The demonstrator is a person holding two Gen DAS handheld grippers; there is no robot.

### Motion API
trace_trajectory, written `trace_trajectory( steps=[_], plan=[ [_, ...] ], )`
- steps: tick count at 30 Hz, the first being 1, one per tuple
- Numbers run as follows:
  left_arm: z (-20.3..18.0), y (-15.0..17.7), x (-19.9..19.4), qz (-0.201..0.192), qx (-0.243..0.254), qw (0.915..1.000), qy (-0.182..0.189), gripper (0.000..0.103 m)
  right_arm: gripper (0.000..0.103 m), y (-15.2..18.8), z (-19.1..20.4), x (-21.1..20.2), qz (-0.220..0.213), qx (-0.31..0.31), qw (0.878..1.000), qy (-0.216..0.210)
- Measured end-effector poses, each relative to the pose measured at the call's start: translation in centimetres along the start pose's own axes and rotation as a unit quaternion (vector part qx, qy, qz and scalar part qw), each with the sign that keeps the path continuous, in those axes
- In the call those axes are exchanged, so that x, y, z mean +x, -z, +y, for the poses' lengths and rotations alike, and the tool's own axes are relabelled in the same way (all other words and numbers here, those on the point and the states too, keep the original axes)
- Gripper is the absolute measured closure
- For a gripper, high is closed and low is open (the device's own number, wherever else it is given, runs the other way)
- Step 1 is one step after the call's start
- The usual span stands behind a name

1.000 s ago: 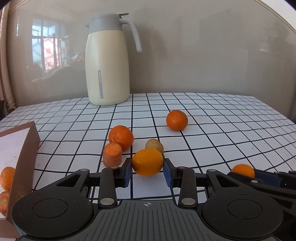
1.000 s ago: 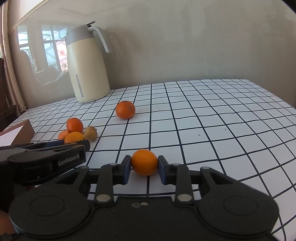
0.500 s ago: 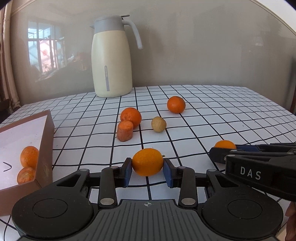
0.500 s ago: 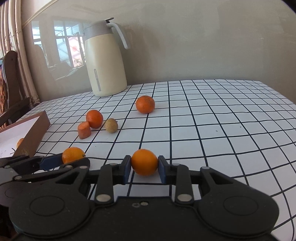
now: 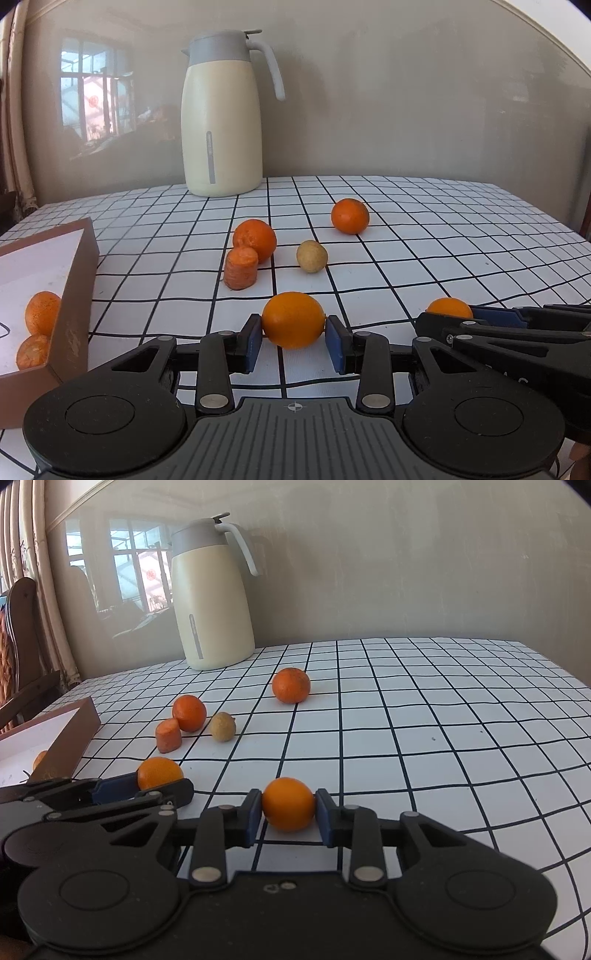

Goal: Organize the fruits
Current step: 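Lift and carry both held oranges toward the white box with both tools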

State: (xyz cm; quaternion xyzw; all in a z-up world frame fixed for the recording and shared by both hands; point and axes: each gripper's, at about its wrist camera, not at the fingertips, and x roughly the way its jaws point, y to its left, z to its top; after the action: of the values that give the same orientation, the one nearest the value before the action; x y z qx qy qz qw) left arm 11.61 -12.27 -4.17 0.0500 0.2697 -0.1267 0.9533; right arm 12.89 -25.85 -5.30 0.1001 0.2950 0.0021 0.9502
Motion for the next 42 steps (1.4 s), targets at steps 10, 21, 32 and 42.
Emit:
trace_trajectory(
  steps=[10,21,32,42],
  plan=[
    [0.0,-0.5,0.6,0.005,-0.010,0.9999,-0.007,0.056,0.080,0.0,-0.1,0.0,0.001,0.002,1.000,-0.002],
    [1.0,-2.3,2.1,-0.002,-0.046,0.9990,-0.001,0.038,0.080,-0.1,-0.1,0.2,-0.001,0.002,1.000,0.004],
    [-0.2,-2.5,3.3,0.011,-0.022,0.9997,-0.004,0.066,0.080,-0.1,-0.1,0.3,-0.002,0.002,1.000,0.003],
    [0.7,-1.1,0.2,-0.011,-0.003,0.9998,-0.018,0.066,0.081,-0.3,0.3,-0.5,-0.008,-0.005,1.000,-0.003]
  ],
)
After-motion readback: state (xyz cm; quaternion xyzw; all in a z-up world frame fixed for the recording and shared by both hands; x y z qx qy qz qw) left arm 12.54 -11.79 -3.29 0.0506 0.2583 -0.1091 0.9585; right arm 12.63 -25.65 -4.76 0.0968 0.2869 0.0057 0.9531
